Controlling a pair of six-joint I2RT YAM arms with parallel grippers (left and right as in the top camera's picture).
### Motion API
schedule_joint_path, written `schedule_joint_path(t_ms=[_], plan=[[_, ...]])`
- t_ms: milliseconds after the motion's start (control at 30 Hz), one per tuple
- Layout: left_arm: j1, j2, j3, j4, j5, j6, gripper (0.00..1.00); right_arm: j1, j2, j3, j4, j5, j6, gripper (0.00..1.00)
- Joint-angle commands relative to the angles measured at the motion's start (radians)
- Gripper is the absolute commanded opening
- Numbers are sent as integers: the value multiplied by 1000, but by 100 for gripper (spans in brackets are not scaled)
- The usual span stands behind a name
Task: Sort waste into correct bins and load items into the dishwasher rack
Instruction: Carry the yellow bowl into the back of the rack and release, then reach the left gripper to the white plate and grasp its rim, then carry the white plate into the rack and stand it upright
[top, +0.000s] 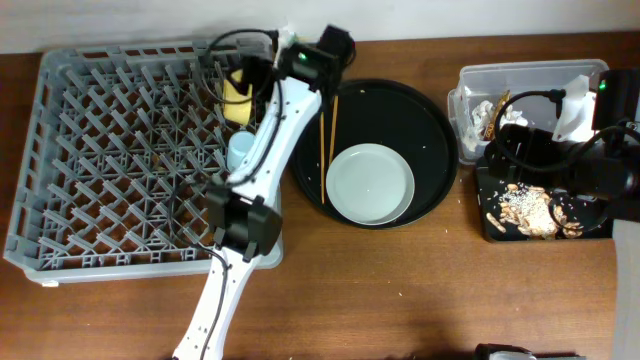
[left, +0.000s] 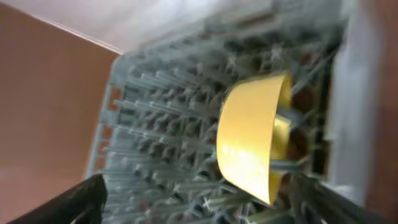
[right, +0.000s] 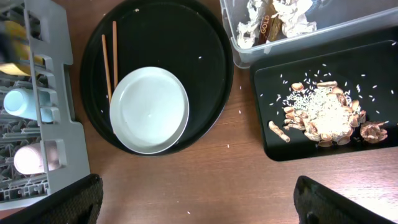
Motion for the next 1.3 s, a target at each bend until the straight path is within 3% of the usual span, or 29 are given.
schedule_joint_path(t_ms=[0, 33, 100, 133, 200, 300, 433, 467, 633, 700, 733, 767, 800, 833, 933, 1067, 1167, 1267], plan=[[-1, -43, 219, -106, 430, -4, 98, -6, 1, -6, 1, 9, -11, 98], [-3, -59, 220, -127, 546, 18, 98, -6, 1, -6, 1, 9, -11, 99], [-5, -68, 218, -127, 985, 224, 98, -6, 1, -6, 0, 9, -11, 98], [-8, -66, 196, -127, 1069, 254, 97, -6, 1, -6, -1, 9, -11, 98], [-15, -65, 131, -126, 1059, 288, 96, -6, 1, -6, -5, 9, -11, 98], [-22, -65, -87, -65, 1060, 463, 93, -5, 1, -6, -4, 9, -11, 98], [-65, -65, -333, 115, 1059, 657, 89, -6, 1, -6, -4, 9, -11, 98], [-81, -65, -394, 182, 1044, 696, 83, -6, 1, -6, -4, 9, -11, 98], [-113, -65, -540, 409, 918, 719, 79, -6, 1, -6, -4, 9, -11, 98], [-113, -63, -561, 459, 920, 722, 75, -6, 1, -6, -4, 9, -11, 98], [-113, -61, -562, 467, 920, 722, 63, -6, 1, -6, -4, 9, -11, 98], [-113, -61, -562, 469, 920, 722, 36, -6, 1, -6, -4, 9, -11, 98], [-113, -61, -562, 468, 920, 721, 19, -6, 1, -6, -4, 9, -11, 99], [-113, -61, -562, 467, 920, 721, 11, -6, 1, -6, -4, 9, -11, 99], [-116, -62, -562, 446, 919, 721, 1, -6, 1, -6, -4, 9, -11, 99], [-111, -101, -536, 436, 881, 690, 0, -6, 1, -6, -4, 9, -11, 98], [-82, -207, -412, 385, 736, 566, 0, -6, 1, -6, -3, 9, -11, 98], [-25, -357, -276, 355, 677, 566, 0, -6, 1, -6, -4, 10, -11, 98]])
